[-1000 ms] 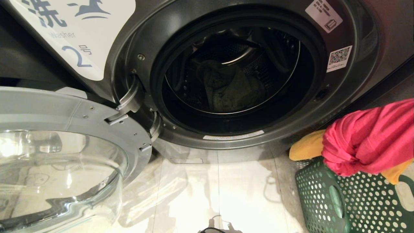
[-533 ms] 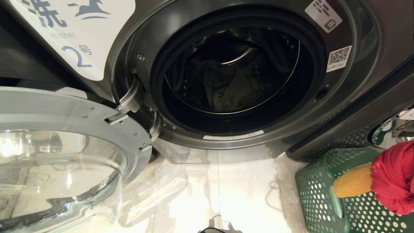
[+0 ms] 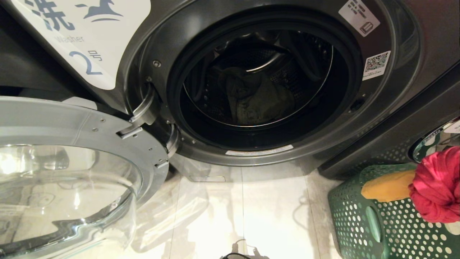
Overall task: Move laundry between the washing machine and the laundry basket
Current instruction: Pick a cloth and place it into the basket
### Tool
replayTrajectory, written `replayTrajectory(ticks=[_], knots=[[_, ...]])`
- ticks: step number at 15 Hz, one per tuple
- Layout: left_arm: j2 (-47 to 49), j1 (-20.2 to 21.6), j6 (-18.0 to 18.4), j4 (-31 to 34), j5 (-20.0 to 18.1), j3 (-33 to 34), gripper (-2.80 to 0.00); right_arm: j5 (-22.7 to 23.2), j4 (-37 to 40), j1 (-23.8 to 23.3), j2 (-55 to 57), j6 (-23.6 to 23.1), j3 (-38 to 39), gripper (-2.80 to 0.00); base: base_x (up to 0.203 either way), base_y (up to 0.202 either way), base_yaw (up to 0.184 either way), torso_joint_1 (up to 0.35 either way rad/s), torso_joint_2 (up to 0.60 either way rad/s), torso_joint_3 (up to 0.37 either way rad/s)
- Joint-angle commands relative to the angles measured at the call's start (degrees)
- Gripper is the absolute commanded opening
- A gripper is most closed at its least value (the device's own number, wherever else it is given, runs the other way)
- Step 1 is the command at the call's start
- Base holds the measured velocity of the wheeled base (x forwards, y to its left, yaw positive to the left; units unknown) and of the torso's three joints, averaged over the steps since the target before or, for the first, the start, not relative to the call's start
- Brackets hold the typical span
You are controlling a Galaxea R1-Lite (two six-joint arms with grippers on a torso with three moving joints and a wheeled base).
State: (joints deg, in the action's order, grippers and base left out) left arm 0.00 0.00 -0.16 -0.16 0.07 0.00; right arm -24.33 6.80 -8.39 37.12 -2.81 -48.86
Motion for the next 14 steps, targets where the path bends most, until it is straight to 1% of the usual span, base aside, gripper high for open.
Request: replayTrajectory(ticks=[1,3,8,12,14], knots=[[0.09,0.0,-0.02,-0.02,0.01,0.0,-2.8,-0.13,0.05,-6.06,5.77,1.43,-1.7,-2.8,0.0,0.0,0.0,0.0,0.0,0.0],[0.08,0.0,-0.02,-0.02,0.01,0.0,-2.8,0.37,0.03,-10.25,9.4,3.21,-2.2,-2.8,0.0,0.0,0.0,0.0,0.0,0.0],[0.09,0.0,-0.02,-0.02,0.01,0.0,-2.8,0.43,0.13,-12.5,13.96,7.82,0.29,-2.8,0.0,0.0,0.0,0.0,0.0,0.0],[0.04,0.0,-0.02,-0.02,0.01,0.0,-2.8,0.84,3.53,-19.69,17.92,8.76,1.07,-2.8,0.0,0.0,0.0,0.0,0.0,0.0],[0.09,0.0,-0.02,-0.02,0.01,0.0,-2.8,1.56,4.09,-21.25,19.67,9.88,2.09,-2.8,0.0,0.0,0.0,0.0,0.0,0.0]])
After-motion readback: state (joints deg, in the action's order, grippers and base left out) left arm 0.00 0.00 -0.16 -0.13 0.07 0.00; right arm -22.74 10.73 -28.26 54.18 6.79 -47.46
